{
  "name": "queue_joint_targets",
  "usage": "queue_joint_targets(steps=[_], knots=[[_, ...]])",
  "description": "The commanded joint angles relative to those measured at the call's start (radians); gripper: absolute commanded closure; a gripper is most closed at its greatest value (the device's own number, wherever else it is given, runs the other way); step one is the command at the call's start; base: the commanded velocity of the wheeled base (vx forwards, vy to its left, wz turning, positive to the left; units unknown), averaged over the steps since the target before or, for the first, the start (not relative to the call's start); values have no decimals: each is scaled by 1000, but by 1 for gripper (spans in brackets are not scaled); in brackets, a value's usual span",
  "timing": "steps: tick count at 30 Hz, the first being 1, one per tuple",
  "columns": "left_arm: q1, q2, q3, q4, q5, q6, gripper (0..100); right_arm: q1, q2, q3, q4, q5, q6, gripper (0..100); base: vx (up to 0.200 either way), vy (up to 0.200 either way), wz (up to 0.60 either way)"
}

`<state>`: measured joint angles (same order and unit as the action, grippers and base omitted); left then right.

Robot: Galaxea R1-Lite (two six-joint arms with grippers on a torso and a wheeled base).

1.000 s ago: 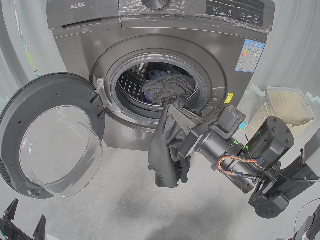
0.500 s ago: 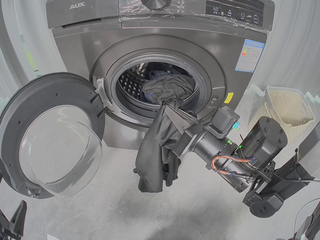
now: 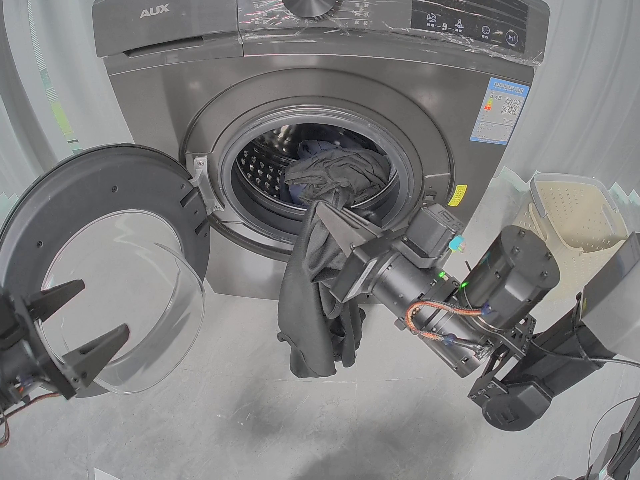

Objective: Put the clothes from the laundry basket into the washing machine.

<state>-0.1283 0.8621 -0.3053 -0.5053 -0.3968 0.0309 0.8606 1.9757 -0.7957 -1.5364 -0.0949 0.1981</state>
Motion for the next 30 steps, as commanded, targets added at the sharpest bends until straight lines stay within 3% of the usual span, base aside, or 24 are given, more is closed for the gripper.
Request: queue_joint_targets(steps=[1, 5, 12, 17, 30], knots=[[-180, 529, -89, -309, 85, -11, 0, 1, 71, -119, 9, 9, -2, 100, 0, 0, 0], [-217, 626, -121, -414, 127, -25, 0, 0, 71, -157, 36, 12, -2, 100, 0, 0, 0], [-280, 750, -159, -484, 165, -45, 0, 3, 69, -209, 76, 14, -2, 100, 0, 0, 0], [-317, 807, -201, -526, 173, -68, 0, 1, 74, -234, 87, 14, -2, 100, 0, 0, 0], [-336, 922, -325, -530, 173, -71, 0, 1, 106, -304, 127, 26, -2, 100, 0, 0, 0]])
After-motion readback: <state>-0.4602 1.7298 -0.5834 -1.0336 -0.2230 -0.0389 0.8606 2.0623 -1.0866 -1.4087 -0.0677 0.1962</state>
